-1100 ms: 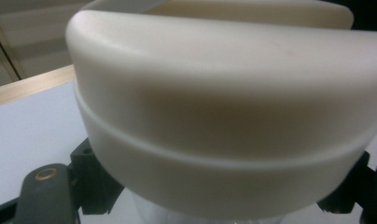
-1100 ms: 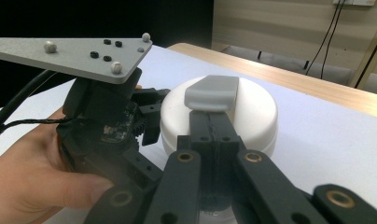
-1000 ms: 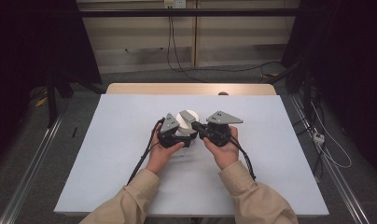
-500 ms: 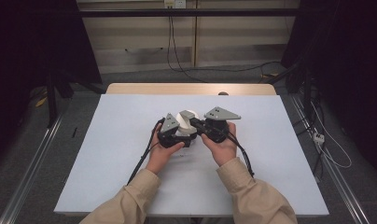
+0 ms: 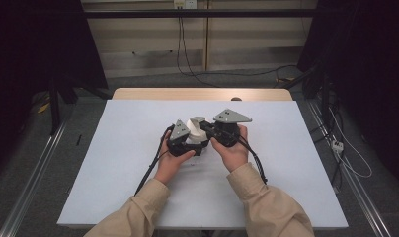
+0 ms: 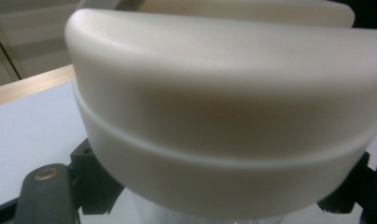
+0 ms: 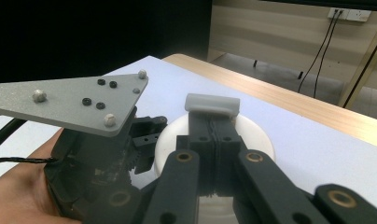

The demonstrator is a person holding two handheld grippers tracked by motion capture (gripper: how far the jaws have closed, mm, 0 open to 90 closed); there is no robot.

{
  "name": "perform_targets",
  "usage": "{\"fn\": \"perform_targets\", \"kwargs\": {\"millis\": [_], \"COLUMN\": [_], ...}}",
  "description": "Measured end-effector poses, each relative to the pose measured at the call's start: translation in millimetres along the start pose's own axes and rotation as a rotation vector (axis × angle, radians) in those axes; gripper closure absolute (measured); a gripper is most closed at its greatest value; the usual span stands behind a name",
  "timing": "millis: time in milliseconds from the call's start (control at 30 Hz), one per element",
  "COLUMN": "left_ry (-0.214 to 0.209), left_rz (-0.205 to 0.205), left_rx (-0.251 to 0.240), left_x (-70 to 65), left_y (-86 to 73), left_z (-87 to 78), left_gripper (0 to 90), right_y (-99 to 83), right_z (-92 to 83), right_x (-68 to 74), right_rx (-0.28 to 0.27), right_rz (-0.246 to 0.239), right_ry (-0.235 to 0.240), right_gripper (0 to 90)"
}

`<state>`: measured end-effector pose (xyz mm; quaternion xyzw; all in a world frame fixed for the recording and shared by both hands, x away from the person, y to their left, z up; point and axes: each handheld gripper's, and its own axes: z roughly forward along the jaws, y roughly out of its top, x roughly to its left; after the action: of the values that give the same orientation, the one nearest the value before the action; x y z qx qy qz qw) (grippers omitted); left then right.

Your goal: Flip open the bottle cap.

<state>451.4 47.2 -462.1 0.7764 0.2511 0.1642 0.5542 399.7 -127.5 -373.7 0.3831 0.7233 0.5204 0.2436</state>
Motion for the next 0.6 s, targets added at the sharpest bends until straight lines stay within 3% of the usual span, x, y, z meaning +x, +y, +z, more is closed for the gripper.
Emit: {"fn": "perform_targets", "kwargs": {"millis": [600], "left_ry": [-0.001], "left_rz": [-0.002], "left_rx": [0.001], "left_x": [0.2], "left_y": [0.0], "left_z": [0.2], "left_gripper": [18.5], "right_y": [9.5], "right_z": [9.7], "right_x": [-1.1], "right_rx": [0.007], "right_rz": [-0.013], "right_ry": [-0.019], "right_gripper": [88.9]}}
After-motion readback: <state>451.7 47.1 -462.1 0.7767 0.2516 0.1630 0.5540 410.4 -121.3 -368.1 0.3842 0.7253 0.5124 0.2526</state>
